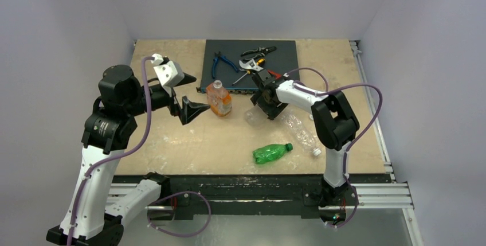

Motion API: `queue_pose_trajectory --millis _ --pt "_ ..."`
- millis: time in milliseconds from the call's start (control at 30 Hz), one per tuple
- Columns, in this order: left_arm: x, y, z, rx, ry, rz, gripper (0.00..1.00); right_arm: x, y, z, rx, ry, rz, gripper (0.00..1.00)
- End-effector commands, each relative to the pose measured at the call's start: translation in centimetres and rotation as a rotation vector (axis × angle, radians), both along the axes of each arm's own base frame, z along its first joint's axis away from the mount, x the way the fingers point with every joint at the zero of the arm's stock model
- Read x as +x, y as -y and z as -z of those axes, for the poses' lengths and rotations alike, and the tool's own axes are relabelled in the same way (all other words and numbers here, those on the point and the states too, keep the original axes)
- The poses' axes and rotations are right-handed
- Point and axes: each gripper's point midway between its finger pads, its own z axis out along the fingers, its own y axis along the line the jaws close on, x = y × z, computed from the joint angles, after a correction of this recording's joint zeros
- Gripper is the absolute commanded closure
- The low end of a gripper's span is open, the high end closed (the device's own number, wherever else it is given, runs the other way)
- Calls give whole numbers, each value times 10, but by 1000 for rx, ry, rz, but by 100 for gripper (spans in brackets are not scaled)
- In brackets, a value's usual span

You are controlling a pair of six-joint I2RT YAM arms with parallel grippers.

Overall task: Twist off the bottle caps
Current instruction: Pick up the plastic bottle at the center of the board, then unscrew the bottle cap from the plastic bottle.

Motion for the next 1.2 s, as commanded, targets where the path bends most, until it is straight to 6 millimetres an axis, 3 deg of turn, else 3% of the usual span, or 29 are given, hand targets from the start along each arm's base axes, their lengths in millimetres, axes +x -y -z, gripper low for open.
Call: queue_pose_trajectory --millis 0,267,367,533,633,733,900,1067,1167 --pt "-8 3 -16 -18 39 41 0 3 10 -3 -31 34 23 24" --pt "-8 6 -5 -15 10 58 0 8 18 -46 -74 170 0 58" --pt "-9 9 -5 -25 1 78 0 2 15 -67 -82 222 -20 59" --pt "-14 18 -30 -66 2 148 0 -10 8 -115 -77 345 -52 58" --pt "-22 27 -33 -109 -85 222 0 -21 0 -162 -79 478 -93 58" --pt "-26 33 -22 -164 -193 246 0 -34 -18 -223 -47 686 -167 58" --pt "-23 34 -16 -217 -176 229 0 -55 -38 -321 89 987 -254 56" --pt "-9 29 -19 -171 -96 176 0 -69 -75 -381 177 1134 -366 56" --pt "-13 35 -24 -193 -165 222 0 -85 -101 -415 244 1268 -488 55"
